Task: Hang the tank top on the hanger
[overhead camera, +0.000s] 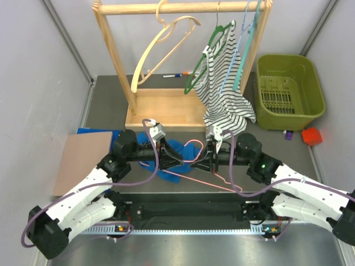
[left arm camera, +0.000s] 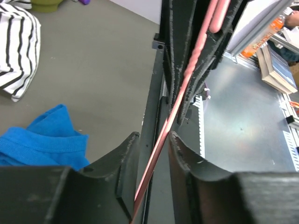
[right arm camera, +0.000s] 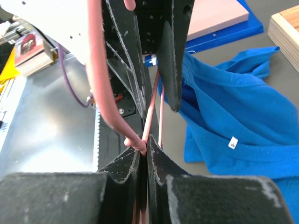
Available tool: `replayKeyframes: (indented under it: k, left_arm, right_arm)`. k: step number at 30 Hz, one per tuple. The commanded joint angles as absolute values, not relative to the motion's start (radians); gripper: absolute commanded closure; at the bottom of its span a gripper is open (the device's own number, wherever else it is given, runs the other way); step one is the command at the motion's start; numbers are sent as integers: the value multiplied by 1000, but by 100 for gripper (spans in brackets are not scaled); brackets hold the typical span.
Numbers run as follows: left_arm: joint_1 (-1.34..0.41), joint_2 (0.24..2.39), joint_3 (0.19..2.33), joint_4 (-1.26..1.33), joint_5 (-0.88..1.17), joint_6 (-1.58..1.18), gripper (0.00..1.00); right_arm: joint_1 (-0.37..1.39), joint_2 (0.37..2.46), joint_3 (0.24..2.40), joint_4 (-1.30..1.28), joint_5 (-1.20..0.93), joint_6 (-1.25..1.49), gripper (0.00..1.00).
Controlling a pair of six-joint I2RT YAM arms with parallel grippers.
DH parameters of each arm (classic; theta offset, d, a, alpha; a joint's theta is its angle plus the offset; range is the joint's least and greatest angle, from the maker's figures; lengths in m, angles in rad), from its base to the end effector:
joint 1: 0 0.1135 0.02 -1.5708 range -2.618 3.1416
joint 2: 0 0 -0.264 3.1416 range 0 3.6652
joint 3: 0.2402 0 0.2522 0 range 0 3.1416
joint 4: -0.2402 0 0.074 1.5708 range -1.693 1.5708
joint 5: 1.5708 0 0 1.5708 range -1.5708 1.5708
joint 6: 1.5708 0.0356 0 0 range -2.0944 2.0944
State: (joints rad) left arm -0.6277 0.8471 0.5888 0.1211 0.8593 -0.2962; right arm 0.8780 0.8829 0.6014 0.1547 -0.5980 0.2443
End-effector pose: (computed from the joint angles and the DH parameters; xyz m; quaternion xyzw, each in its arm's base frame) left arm 0.1409 -0.1356 0.2935 0.3830 0.6308 -0.5473 0.3947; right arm 0.1168 0.1720 0.2940 -0.4084 0.6208 0.5233 0.4171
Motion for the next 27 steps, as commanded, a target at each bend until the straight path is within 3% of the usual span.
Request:
replayKeyframes:
  k: [1,3,4,6,14,17,18,21,27]
  left_arm:
    - [-646,848,632,124,902,-275,69]
    - [-652,850,632,121,904,-272,76]
    - [-655,850,629,121,905,-270,87]
    - [-664,847,629,123,905,-267,98]
    - [-676,816,650,69,784,-242,100]
    - [-678,822,695,5,697,-218,100]
    - [-678,828,712,-24,639,-203,100]
    - [-678,864,799,-174,537,-131,100]
    - [-676,873,893,-396,339,-39,100]
  right_arm:
    - [853,899,680,227,-689,226,100]
    - [847,910,686,227,-706,225,100]
    - [845,911,687,227,-710,225,100]
    - [836,914,690,227,-721,224,100]
    - [785,934,698,212,-674,222,98]
    - [766,942,707,196,-635,230,62]
    - [761,942,719,183,-626,230,40]
    - [741,899,745,100,-560,230,18]
    - [696,708,742,-75,-260,276,14]
